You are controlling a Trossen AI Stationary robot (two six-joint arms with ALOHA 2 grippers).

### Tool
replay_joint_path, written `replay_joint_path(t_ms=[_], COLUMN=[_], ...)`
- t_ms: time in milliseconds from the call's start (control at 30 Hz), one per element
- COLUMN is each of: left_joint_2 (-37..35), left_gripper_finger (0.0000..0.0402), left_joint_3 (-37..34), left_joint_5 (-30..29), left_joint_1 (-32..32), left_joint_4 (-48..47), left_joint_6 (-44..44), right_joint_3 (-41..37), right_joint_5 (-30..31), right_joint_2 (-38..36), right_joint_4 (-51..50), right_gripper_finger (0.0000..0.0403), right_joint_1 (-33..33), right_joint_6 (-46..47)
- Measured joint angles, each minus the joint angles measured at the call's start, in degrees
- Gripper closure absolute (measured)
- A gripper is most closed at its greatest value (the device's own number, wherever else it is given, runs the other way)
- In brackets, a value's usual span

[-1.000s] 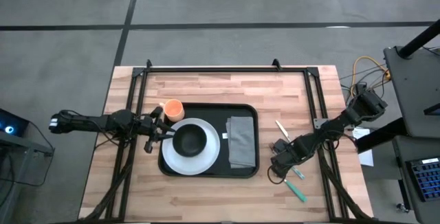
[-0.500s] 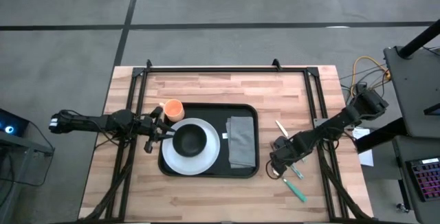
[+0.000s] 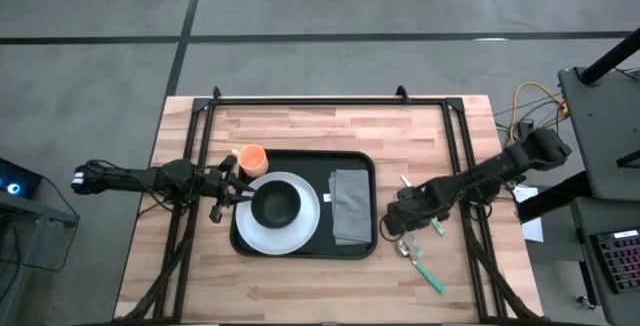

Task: Set up tray
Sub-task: Put the white patterned fork on top of the gray napkin

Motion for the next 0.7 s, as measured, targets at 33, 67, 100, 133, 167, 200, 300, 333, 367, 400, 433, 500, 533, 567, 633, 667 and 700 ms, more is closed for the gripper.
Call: replay_joint_path(t_ms=[33,67,100,133,167,200,300,333,367,400,433,500,533,567,633,667,700], left_joint_2=[0.0,0.0,0.0,0.0,0.0,0.0,0.0,0.0,0.0,0.0,0.0,0.0,0.0,0.0,0.1,0.1,0.2], left_gripper_finger=[0.0322,0.0322,0.0322,0.0322,0.0322,0.0322,0.0322,0.0322,0.0322,0.0322,0.0322,0.0322,0.0322,0.0322,0.0322,0.0322,0.0322], left_joint_3=[0.0,0.0,0.0,0.0,0.0,0.0,0.0,0.0,0.0,0.0,0.0,0.0,0.0,0.0,0.0,0.0,0.0], left_joint_5=[0.0,0.0,0.0,0.0,0.0,0.0,0.0,0.0,0.0,0.0,0.0,0.0,0.0,0.0,0.0,0.0,0.0], left_joint_1=[0.0,0.0,0.0,0.0,0.0,0.0,0.0,0.0,0.0,0.0,0.0,0.0,0.0,0.0,0.0,0.0,0.0], left_joint_4=[0.0,0.0,0.0,0.0,0.0,0.0,0.0,0.0,0.0,0.0,0.0,0.0,0.0,0.0,0.0,0.0,0.0], left_joint_6=[0.0,0.0,0.0,0.0,0.0,0.0,0.0,0.0,0.0,0.0,0.0,0.0,0.0,0.0,0.0,0.0,0.0], right_joint_3=[0.5,1.0,1.7,2.4,3.0,3.6,5.3,5.9,6.5,6.9,7.3,8.2,8.6,9.1,10.7,11.5,12.3], right_joint_5=[0.1,0.4,0.6,0.8,1.1,2.0,4.7,5.0,5.2,5.3,5.3,5.4,5.4,5.4,5.4,5.4,5.4], right_joint_2=[0.0,0.0,0.2,0.2,0.2,0.2,0.2,0.2,0.2,0.2,0.4,1.2,1.6,2.1,3.4,4.2,5.1], right_joint_4=[-0.1,-0.1,-0.1,0.1,0.1,0.0,0.0,0.0,0.1,0.2,0.1,0.1,0.2,-0.1,0.2,0.3,0.0], right_gripper_finger=[0.0389,0.0389,0.0389,0.0389,0.0390,0.0390,0.0390,0.0390,0.0390,0.0390,0.0390,0.0390,0.0390,0.0390,0.0390,0.0390,0.0390], right_joint_1=[-0.5,-1.0,-1.4,-1.8,-2.3,-2.6,-3.9,-4.5,-5.0,-5.7,-6.2,-7.0,-7.4,-7.9,-8.5,-8.8,-9.0], right_joint_6=[0.8,1.5,2.1,2.7,3.3,4.1,5.8,6.1,6.3,6.3,6.3,6.3,6.1,6.1,5.9,5.7,5.5])
